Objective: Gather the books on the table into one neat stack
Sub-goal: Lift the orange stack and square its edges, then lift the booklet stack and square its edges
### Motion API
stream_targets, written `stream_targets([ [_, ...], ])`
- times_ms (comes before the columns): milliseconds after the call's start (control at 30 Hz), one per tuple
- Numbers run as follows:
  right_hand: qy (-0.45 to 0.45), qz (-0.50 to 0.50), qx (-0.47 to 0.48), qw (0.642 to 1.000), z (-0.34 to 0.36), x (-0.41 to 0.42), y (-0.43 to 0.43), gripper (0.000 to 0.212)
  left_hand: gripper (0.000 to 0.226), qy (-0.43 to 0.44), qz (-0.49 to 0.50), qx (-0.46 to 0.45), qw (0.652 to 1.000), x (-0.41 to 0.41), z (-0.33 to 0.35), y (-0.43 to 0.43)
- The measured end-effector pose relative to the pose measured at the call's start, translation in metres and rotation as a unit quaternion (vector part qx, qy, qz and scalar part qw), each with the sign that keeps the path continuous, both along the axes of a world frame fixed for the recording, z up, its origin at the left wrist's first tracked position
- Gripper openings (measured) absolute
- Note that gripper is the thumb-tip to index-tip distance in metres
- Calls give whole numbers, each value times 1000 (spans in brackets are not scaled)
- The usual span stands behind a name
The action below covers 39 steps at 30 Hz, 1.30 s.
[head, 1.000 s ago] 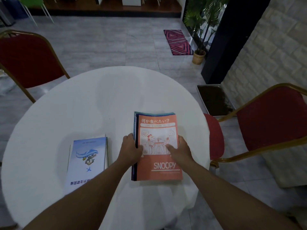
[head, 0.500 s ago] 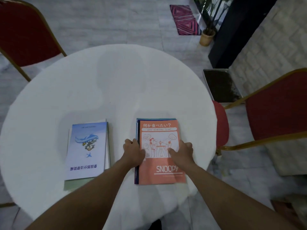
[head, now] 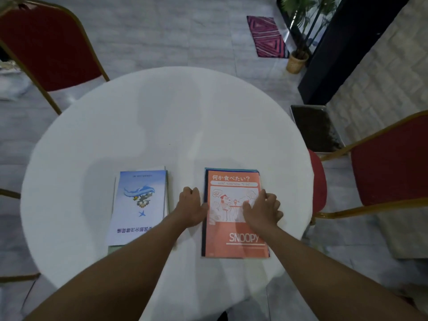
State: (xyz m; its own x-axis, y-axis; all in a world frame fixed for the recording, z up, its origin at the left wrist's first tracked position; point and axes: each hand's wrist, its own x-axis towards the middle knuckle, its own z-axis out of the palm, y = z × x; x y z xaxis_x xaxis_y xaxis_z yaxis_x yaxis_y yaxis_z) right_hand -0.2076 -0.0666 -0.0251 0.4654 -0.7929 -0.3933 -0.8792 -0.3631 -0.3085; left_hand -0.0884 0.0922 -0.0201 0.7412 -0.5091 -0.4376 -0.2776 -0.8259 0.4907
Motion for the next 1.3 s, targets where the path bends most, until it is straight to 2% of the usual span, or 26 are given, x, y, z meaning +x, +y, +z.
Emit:
stream_targets([
  [133, -24, 39, -20, 999, 10, 27, 32, 68, 57, -60, 12, -27, 998, 19, 13, 43],
  [233, -57, 83, 6, 995, 14, 51, 64, 68, 53, -94, 39, -17, 995, 31, 16, 82],
  [333, -99, 134, 81, 983, 15, 73, 98, 68, 56, -130, 78, 32, 988, 42, 15, 123],
  [400, -107, 161, 137, 972, 14, 87, 118, 76, 61, -140, 117, 80, 980, 48, 14, 148],
  [500, -74, 175, 207, 960, 9, 103, 145, 85, 59, -99, 176, 102, 974, 55, 8, 174],
  [600, -86, 138, 246, 956, 0, 114, 166, 62, 60, 38, 246, 29, 968, 62, -2, 189],
  [667, -112, 80, 269, 953, -4, 120, 175, 53, 63, 89, 275, 1, 957, 68, -6, 193],
  [833, -92, 3, 334, 938, -6, 134, 178, 78, 71, 182, 382, -91, 901, 78, -2, 198],
  [933, -103, -28, 373, 922, -6, 135, 178, 86, 63, 207, 411, -148, 876, 79, -3, 200],
  [1033, -141, -45, 416, 897, -3, 136, 179, 79, 63, 201, 433, -192, 857, 80, 3, 200],
  [1100, -189, -42, 427, 883, 8, 140, 180, 72, 64, 152, 427, -221, 863, 83, 9, 198],
  [1233, -318, -6, 356, 879, 39, 155, 180, 65, 59, 51, 342, -328, 879, 92, 27, 189],
  [1300, -360, 16, 323, 875, 50, 160, 179, 59, 56, 6, 284, -349, 893, 95, 36, 183],
])
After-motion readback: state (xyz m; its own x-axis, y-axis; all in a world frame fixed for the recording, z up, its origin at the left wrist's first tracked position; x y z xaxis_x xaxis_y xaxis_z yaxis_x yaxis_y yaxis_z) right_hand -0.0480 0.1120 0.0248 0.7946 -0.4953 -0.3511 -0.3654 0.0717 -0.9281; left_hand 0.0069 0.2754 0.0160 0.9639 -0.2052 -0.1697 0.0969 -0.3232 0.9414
